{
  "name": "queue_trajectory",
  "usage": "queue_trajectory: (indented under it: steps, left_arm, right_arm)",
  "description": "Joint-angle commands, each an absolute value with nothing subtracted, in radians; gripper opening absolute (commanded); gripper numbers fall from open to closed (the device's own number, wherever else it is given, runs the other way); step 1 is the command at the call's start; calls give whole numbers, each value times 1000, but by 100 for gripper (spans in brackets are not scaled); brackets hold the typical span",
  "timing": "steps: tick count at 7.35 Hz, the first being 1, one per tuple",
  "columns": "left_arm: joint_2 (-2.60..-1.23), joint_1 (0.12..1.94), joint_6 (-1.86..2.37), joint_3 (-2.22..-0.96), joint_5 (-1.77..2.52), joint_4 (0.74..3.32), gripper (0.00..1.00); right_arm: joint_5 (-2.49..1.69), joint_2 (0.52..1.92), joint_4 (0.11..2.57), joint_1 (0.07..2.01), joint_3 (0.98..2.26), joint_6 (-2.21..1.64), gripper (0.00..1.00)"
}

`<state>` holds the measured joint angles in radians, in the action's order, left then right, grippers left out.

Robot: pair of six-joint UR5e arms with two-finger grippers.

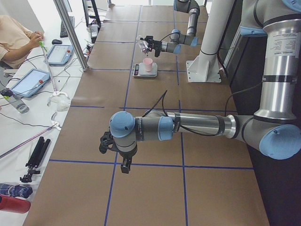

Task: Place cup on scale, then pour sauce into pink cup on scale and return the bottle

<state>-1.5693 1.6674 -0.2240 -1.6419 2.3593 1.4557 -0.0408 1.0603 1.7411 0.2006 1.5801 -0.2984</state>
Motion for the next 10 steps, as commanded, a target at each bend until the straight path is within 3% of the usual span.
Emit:
queue_trajectory:
  steps: [1,10]
  left_arm:
    - [-1569,1667,-224,-1640,2359,1456,100]
    - [-1569,1667,-224,-1640,2361,1457,100]
  right_arm:
    - [-28,1060,1741,201,1580,-276,0]
    - [-28,1045,1741,202,1578,-276,0]
